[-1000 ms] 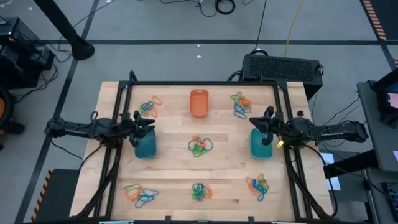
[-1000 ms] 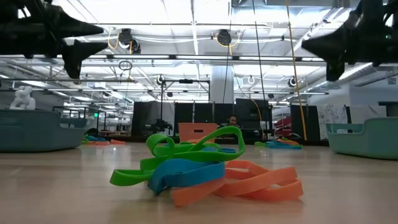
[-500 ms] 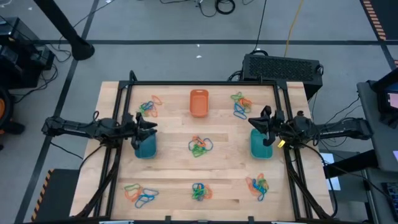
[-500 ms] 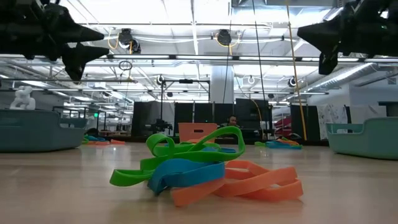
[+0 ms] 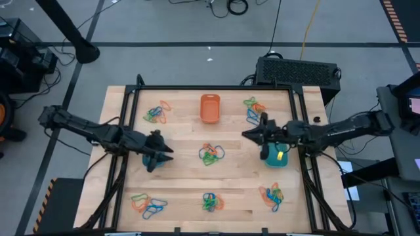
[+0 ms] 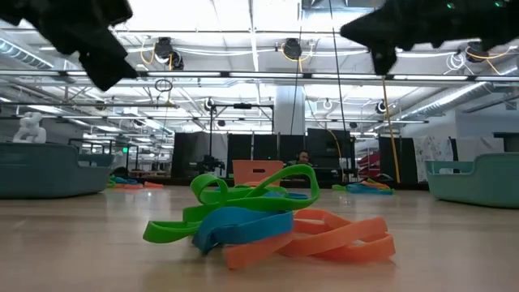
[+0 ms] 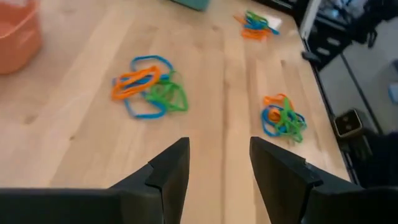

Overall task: Sort rubber bands into baskets
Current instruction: Put the blue rubber band into the blue bin

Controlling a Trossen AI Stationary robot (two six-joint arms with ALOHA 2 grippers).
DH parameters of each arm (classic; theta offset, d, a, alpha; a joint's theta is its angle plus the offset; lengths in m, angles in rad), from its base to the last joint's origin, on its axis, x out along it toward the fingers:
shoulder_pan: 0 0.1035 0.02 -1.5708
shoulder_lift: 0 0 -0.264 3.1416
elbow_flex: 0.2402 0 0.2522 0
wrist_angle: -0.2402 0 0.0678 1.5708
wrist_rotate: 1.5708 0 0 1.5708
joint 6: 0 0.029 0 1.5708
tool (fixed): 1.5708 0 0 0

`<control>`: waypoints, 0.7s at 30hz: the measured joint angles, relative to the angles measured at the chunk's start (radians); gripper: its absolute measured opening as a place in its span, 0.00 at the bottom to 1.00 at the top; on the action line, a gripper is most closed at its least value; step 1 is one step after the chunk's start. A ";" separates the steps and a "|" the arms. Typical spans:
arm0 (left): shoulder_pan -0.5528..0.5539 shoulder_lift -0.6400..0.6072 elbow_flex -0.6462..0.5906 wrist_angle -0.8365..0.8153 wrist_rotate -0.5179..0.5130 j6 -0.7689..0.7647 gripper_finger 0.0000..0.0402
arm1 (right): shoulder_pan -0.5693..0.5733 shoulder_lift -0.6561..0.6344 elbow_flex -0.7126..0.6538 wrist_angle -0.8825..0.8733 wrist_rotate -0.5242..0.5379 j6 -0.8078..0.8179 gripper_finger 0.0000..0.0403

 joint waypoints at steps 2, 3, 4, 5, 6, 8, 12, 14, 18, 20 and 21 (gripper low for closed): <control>-0.022 0.058 0.044 0.000 0.001 0.026 0.44 | 0.023 0.075 0.064 -0.020 -0.019 -0.020 0.04; -0.031 0.088 0.066 -0.001 0.000 0.040 0.44 | 0.035 0.110 0.096 -0.034 -0.020 -0.034 0.04; -0.038 0.116 0.090 0.000 -0.005 0.055 0.44 | 0.048 0.141 0.126 -0.061 -0.020 -0.050 0.04; -0.041 0.142 0.107 0.003 -0.025 0.065 0.44 | 0.057 0.172 0.157 -0.094 -0.020 -0.067 0.04; -0.041 0.169 0.124 0.003 -0.052 0.078 0.44 | 0.065 0.201 0.189 -0.132 -0.020 -0.085 0.04; -0.028 0.237 0.154 0.003 -0.098 0.086 0.44 | 0.077 0.252 0.243 -0.222 -0.021 -0.121 0.04; 0.040 0.394 0.178 0.046 -0.082 0.124 0.44 | 0.081 0.334 0.294 -0.321 -0.017 -0.135 0.04; 0.082 0.480 0.188 0.082 -0.020 0.172 0.44 | 0.081 0.361 0.295 -0.342 -0.017 -0.125 0.04; 0.122 0.620 0.221 0.113 0.003 0.345 0.44 | 0.081 0.378 0.296 -0.384 -0.017 -0.121 0.04; 0.124 0.678 0.245 0.138 -0.012 0.411 0.44 | 0.081 0.378 0.296 -0.389 -0.016 -0.127 0.04; 0.127 0.707 0.257 0.148 -0.011 0.437 0.44 | 0.081 0.378 0.296 -0.389 -0.016 -0.134 0.04</control>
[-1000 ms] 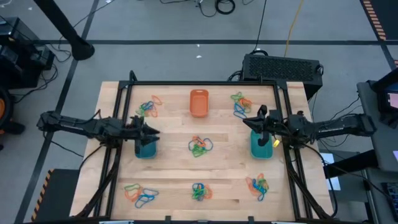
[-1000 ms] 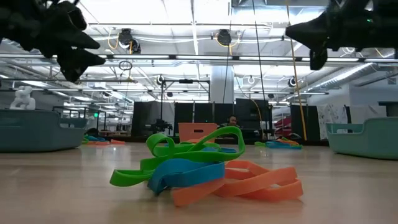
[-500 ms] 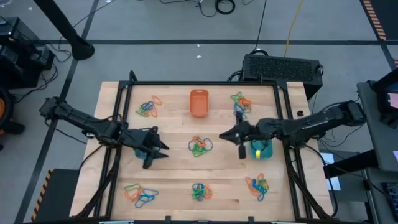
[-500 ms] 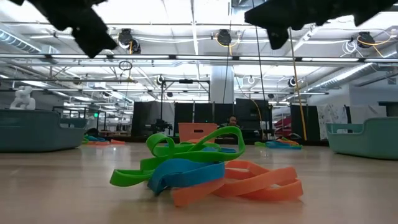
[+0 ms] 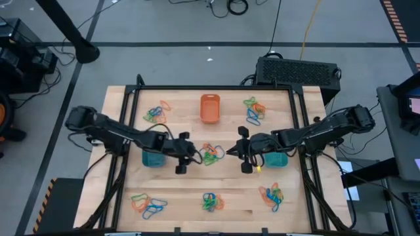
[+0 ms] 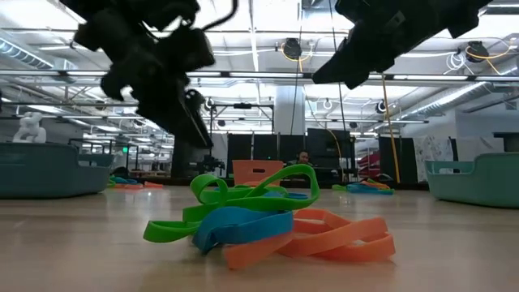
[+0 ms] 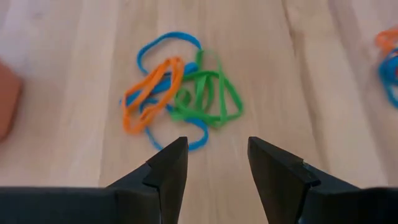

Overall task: Sort rubber bands into baskets
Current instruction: Put the blue rubber band into the blue bin

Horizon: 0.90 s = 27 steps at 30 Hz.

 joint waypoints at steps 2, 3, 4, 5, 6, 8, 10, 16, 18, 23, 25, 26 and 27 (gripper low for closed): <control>0.006 0.054 0.026 -0.002 0.008 0.037 0.44 | 0.000 0.008 0.000 0.002 0.005 -0.025 0.04; 0.010 0.079 0.043 0.001 0.008 0.052 0.44 | -0.001 0.020 0.002 0.007 0.005 -0.038 0.04; 0.014 0.100 0.059 0.005 0.008 0.065 0.44 | -0.001 0.035 0.002 0.007 0.006 -0.048 0.04; 0.019 0.116 0.072 0.004 0.008 0.073 0.44 | -0.001 0.053 0.002 0.005 0.007 -0.053 0.04; 0.025 0.132 0.085 0.000 0.012 0.083 0.44 | -0.003 0.074 0.002 0.010 0.009 -0.053 0.04; 0.037 0.156 0.105 -0.001 0.032 0.094 0.44 | -0.013 0.120 0.002 0.048 0.012 -0.057 0.04; 0.050 0.168 0.114 -0.004 0.055 0.096 0.44 | -0.020 0.163 0.002 0.096 0.013 -0.075 0.04; 0.075 0.196 0.114 -0.010 0.108 0.089 0.44 | -0.036 0.217 0.001 0.180 0.007 -0.112 0.04; 0.073 0.200 0.114 -0.001 0.123 0.092 0.44 | -0.043 0.218 0.001 0.179 0.008 -0.110 0.04; 0.074 0.229 0.113 0.006 0.124 0.095 0.44 | -0.051 0.218 0.001 0.187 0.008 -0.103 0.04; 0.074 0.246 0.114 0.000 0.123 0.095 0.44 | -0.054 0.218 0.001 0.187 0.007 -0.101 0.04; 0.073 0.254 0.112 -0.007 0.123 0.094 0.44 | -0.054 0.218 0.001 0.187 0.007 -0.100 0.04; 0.073 0.261 0.112 0.003 0.123 0.095 0.44 | -0.054 0.218 0.001 0.187 0.007 -0.098 0.04</control>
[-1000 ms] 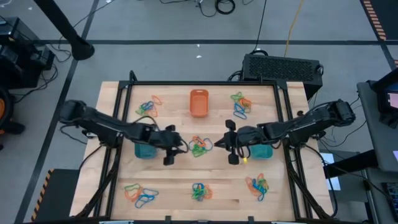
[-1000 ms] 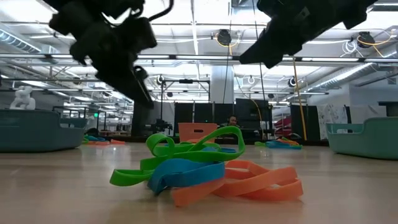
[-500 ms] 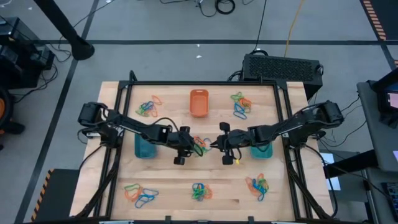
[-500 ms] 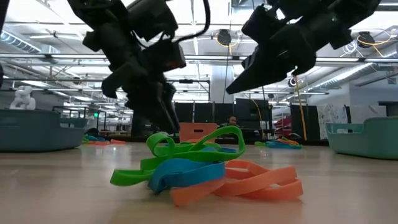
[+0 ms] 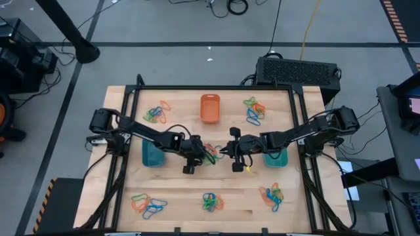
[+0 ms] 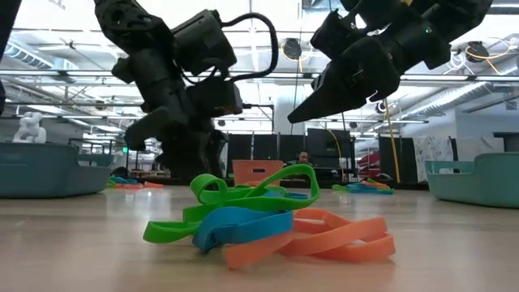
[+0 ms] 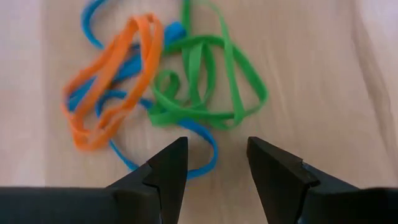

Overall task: Sort rubber bands into baskets
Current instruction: Put the blue rubber band into the blue bin

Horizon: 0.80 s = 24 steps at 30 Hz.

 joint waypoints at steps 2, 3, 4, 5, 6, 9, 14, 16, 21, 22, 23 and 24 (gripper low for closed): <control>-0.001 0.005 0.001 0.006 0.000 0.000 0.44 | 0.000 0.000 0.000 0.001 0.000 0.000 0.04; -0.001 0.005 0.001 0.006 -0.001 0.000 0.44 | 0.000 0.000 0.000 0.002 0.000 0.000 0.04; -0.001 0.005 0.001 0.005 -0.003 0.000 0.44 | 0.000 0.000 0.000 0.003 -0.001 0.000 0.04; -0.001 0.005 0.001 0.005 -0.004 0.000 0.44 | 0.000 0.000 0.000 0.002 -0.001 0.000 0.04; -0.001 0.005 0.001 0.004 -0.007 0.000 0.44 | 0.000 0.000 0.000 0.003 -0.001 0.000 0.04; 0.003 0.005 0.001 0.001 -0.013 -0.001 0.44 | 0.000 0.000 0.000 0.007 -0.001 0.000 0.04; 0.020 0.005 0.001 -0.001 -0.013 -0.002 0.36 | 0.000 0.000 0.000 0.007 -0.002 0.000 0.04; 0.026 0.005 0.001 -0.001 -0.013 -0.002 0.29 | 0.000 0.000 0.000 0.007 -0.002 0.000 0.04; 0.029 0.002 0.001 -0.015 -0.007 -0.001 0.08 | 0.000 0.000 0.000 0.007 -0.002 0.000 0.04; 0.029 -0.002 0.003 -0.027 -0.007 -0.001 0.04 | 0.000 0.000 -0.001 0.007 -0.002 0.000 0.04; 0.030 -0.009 0.007 -0.049 -0.008 -0.001 0.02 | 0.000 0.000 0.000 0.007 -0.002 0.000 0.04; 0.031 -0.017 0.013 -0.081 -0.015 0.000 0.02 | 0.000 0.000 0.000 0.007 -0.002 0.000 0.04</control>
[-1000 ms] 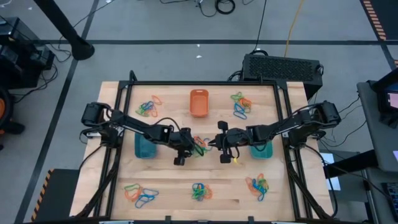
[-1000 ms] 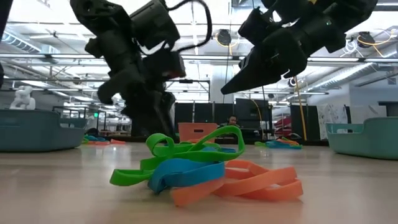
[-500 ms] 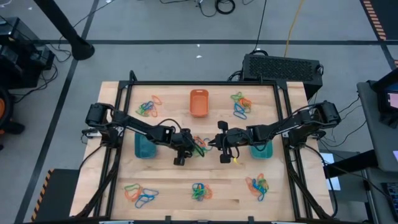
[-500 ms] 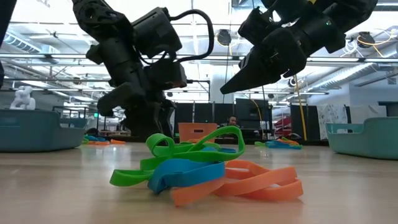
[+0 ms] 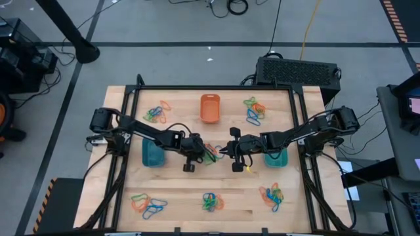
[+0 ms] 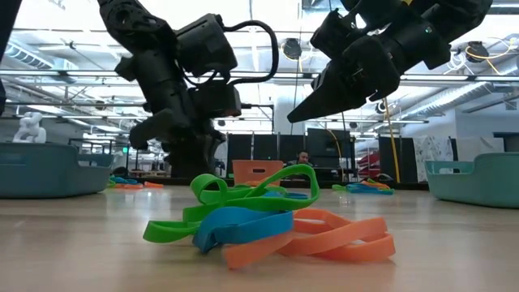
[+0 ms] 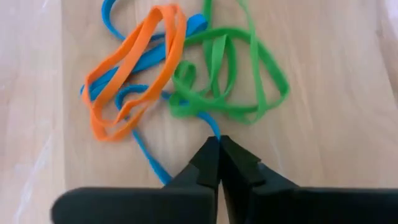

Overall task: Sort rubber bands into baskets
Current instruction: Put the blue rubber band into the blue bin

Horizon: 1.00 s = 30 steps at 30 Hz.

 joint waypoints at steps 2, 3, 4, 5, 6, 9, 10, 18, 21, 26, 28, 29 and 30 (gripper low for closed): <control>0.000 -0.018 0.018 -0.056 -0.013 0.000 0.02 | 0.000 0.000 0.000 0.001 0.000 0.000 0.04; 0.000 -0.032 0.030 -0.078 -0.019 0.001 0.02 | 0.000 0.000 0.000 0.001 0.000 0.000 0.04; 0.000 -0.046 0.043 -0.099 -0.026 0.004 0.02 | 0.000 0.000 0.000 0.002 0.000 0.000 0.04; 0.000 -0.061 0.058 -0.122 -0.033 0.014 0.01 | 0.000 0.000 0.000 0.006 0.000 0.000 0.04; 0.000 -0.076 0.073 -0.148 -0.040 0.022 0.01 | 0.000 0.000 0.000 0.009 0.000 0.000 0.04; 0.000 -0.118 0.101 -0.210 -0.048 0.027 0.01 | 0.000 0.000 0.000 0.016 0.000 0.000 0.04; -0.001 -0.133 0.108 -0.225 -0.048 0.027 0.01 | 0.000 0.000 0.000 0.016 0.000 0.000 0.04; -0.002 -0.264 0.135 -0.539 -0.035 -0.119 0.01 | 0.000 0.000 0.000 0.017 0.000 0.019 0.04; -0.013 -0.315 0.137 -0.704 -0.024 -0.257 0.01 | 0.000 0.000 0.000 0.020 0.000 0.018 0.04; -0.057 -0.397 0.137 -0.873 -0.101 -0.460 0.01 | 0.000 0.000 0.000 0.031 0.000 0.015 0.04; -0.076 -0.423 0.137 -0.898 -0.138 -0.525 0.01 | 0.000 -0.001 0.000 0.032 0.000 0.009 0.04; -0.085 -0.432 0.137 -0.912 -0.152 -0.554 0.01 | 0.000 -0.001 0.000 0.034 0.000 0.004 0.04; -0.093 -0.439 0.137 -0.928 -0.165 -0.586 0.00 | 0.000 -0.001 0.000 0.040 0.000 0.002 0.04</control>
